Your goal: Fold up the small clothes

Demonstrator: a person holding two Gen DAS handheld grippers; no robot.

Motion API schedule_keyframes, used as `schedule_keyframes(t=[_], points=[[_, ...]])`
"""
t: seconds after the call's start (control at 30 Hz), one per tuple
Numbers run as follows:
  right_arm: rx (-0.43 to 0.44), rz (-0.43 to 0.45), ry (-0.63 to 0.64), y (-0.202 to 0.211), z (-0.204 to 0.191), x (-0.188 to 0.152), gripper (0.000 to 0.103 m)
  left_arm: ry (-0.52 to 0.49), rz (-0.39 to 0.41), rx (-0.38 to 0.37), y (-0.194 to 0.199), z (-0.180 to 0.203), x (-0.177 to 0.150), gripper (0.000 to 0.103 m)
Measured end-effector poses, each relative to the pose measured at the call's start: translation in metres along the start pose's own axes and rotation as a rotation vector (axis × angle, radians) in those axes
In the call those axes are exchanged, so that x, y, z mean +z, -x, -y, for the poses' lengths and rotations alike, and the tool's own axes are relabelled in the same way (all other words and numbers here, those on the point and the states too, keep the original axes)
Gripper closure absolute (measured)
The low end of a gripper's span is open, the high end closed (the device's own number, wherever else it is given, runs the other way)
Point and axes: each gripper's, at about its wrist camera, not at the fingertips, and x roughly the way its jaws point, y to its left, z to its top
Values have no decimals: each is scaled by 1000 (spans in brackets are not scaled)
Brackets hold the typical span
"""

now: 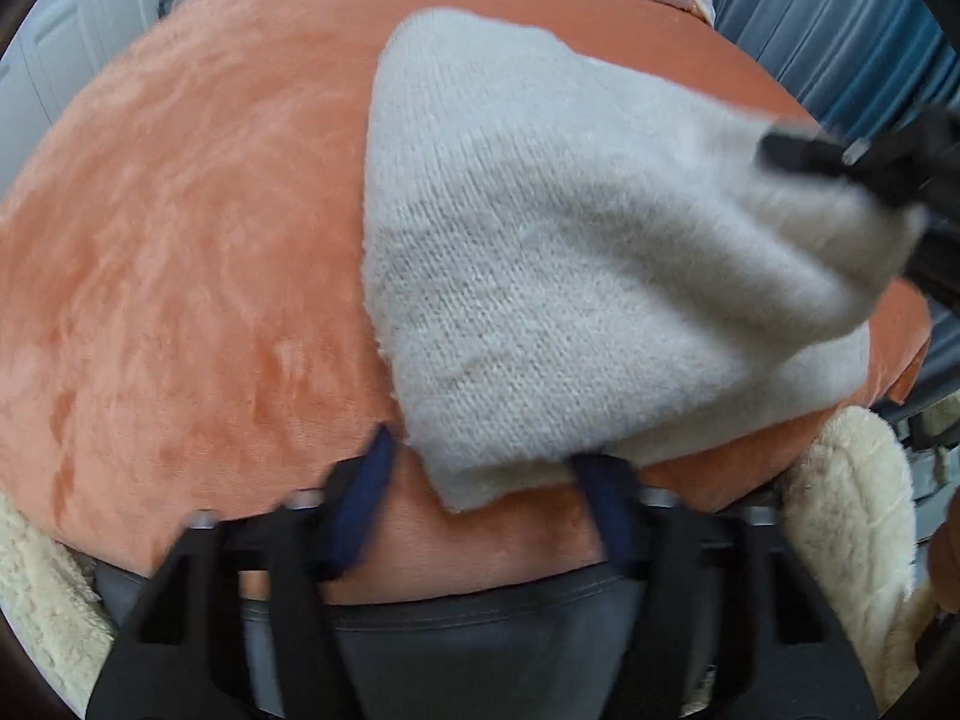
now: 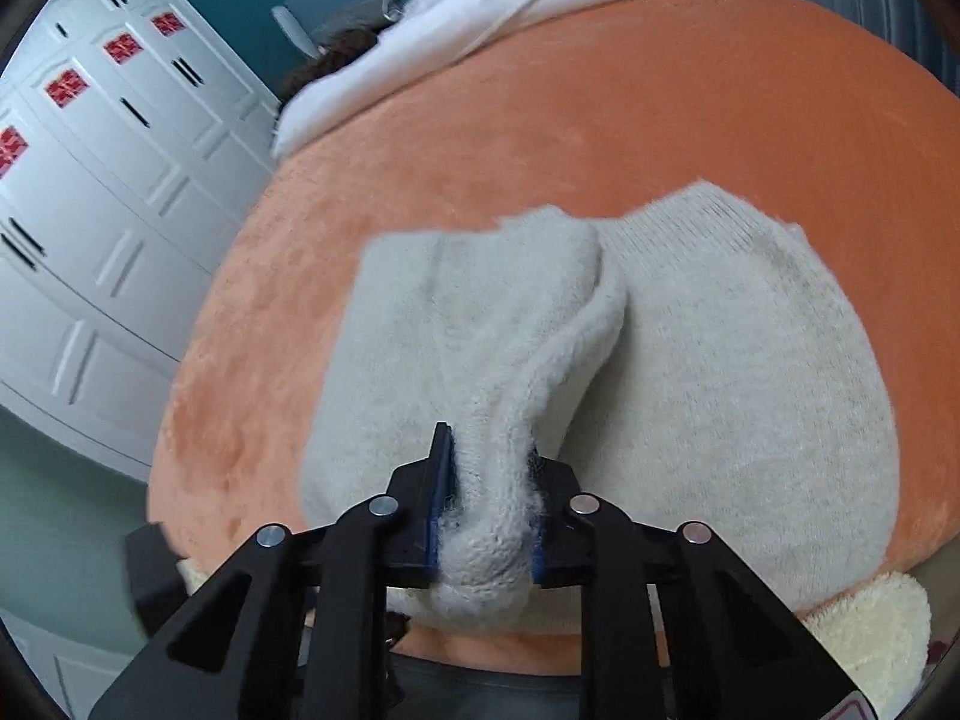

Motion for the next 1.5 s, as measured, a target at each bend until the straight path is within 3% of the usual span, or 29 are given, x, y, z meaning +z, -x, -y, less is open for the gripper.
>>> schedule_keyframes(t=[0.1,0.13,0.2,0.27,0.3,0.33,0.37,0.43,0.53,0.6,0.67,0.77,0.87,0.93,0.97,1.0,1.17,1.23,1.33,1.37,1.5], points=[[163,185,-4,67,-2,16,94,55,3,-69,7,-7,8,89],[180,243,-11,88,3,16,96,58,10,-82,10,-7,10,90],[89,310,-26,116,29,9,97,54,8,-85,11,-5,15,92],[-62,226,-61,95,71,-4,98,51,-17,-72,2,-1,15,93],[-153,140,-97,70,101,-15,98,55,-32,-69,-4,-1,16,93],[-191,59,-140,50,123,-26,98,60,-45,-65,-10,1,17,93],[-170,-23,-210,35,143,-41,98,59,-46,-62,-12,-1,16,93],[-73,-24,-261,37,146,-54,95,26,-38,-37,-10,3,17,93],[-87,39,-219,52,126,-52,74,13,-41,-29,-10,1,17,92],[-33,76,-225,59,121,-43,41,19,-43,-32,-13,-3,19,92],[17,102,-240,61,120,-33,38,17,-44,-27,-14,-6,21,91],[68,43,-273,43,124,-17,27,9,-41,-15,-13,1,17,91],[-11,-84,-259,7,120,-17,26,2,-40,-4,-11,10,11,91],[15,-130,-253,-11,112,-18,45,-2,-41,2,-9,14,9,91],[23,-136,-222,-15,102,-15,69,-2,-41,3,-8,15,9,91],[12,-130,-185,-14,92,-12,78,-2,-39,4,-7,16,10,91],[111,129,-102,60,63,22,85,-14,-24,-7,1,25,9,92],[32,173,-116,74,79,20,85,-32,-24,0,0,31,11,91],[-169,30,-142,34,125,-1,85,-16,-49,7,-11,35,14,92],[-189,-44,-170,13,143,-14,85,-13,-57,9,-15,35,14,91],[-146,1,-199,17,148,-23,85,-29,-56,26,-14,39,12,91]])
